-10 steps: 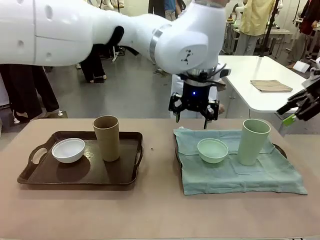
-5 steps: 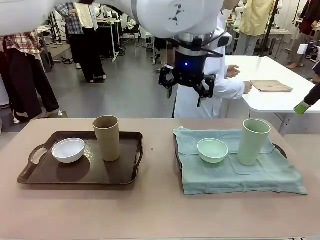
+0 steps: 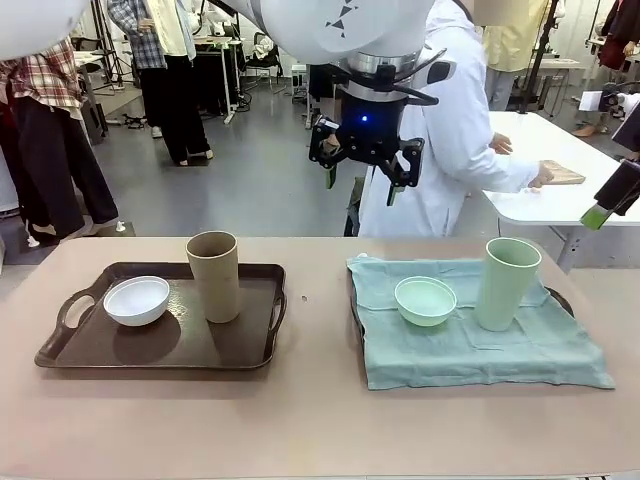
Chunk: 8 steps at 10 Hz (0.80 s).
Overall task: Set up a tray with a mat and arrange the tableware.
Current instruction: Place the Picnic Bowl and Reusable plastic cup back onto the Handle tray in front of the human's position.
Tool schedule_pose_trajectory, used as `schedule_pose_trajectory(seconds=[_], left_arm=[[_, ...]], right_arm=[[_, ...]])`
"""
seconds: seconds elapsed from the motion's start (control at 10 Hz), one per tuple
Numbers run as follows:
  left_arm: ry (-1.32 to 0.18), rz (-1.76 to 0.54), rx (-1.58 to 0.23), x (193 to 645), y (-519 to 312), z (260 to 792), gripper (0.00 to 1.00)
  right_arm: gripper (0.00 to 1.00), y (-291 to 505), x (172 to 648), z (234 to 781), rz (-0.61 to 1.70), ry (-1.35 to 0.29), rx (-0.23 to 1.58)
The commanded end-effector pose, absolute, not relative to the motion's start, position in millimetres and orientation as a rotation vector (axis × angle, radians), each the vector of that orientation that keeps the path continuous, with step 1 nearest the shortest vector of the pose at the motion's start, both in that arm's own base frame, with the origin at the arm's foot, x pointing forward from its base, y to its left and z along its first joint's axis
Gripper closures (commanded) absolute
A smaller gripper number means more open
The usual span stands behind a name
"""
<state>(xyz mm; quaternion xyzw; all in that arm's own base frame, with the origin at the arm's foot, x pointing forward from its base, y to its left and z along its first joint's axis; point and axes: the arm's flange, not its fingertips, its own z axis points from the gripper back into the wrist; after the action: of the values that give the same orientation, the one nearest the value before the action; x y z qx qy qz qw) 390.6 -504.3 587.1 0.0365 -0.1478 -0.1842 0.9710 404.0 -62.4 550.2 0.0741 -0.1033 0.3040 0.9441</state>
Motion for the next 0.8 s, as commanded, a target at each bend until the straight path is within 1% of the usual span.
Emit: schedule_pose_trajectory(seconds=[0.0, 0.7], left_arm=[[-0.302, -0.374, 0.077, 390.7, -504.9, 589.0, 0.0], [-0.302, -0.374, 0.077, 390.7, -504.9, 589.0, 0.0]], right_arm=[[0.0, -67.1, 404.7, 548.9, 0.642, -0.212, 0.147], [0.0, -67.1, 404.7, 548.9, 0.642, -0.212, 0.147]])
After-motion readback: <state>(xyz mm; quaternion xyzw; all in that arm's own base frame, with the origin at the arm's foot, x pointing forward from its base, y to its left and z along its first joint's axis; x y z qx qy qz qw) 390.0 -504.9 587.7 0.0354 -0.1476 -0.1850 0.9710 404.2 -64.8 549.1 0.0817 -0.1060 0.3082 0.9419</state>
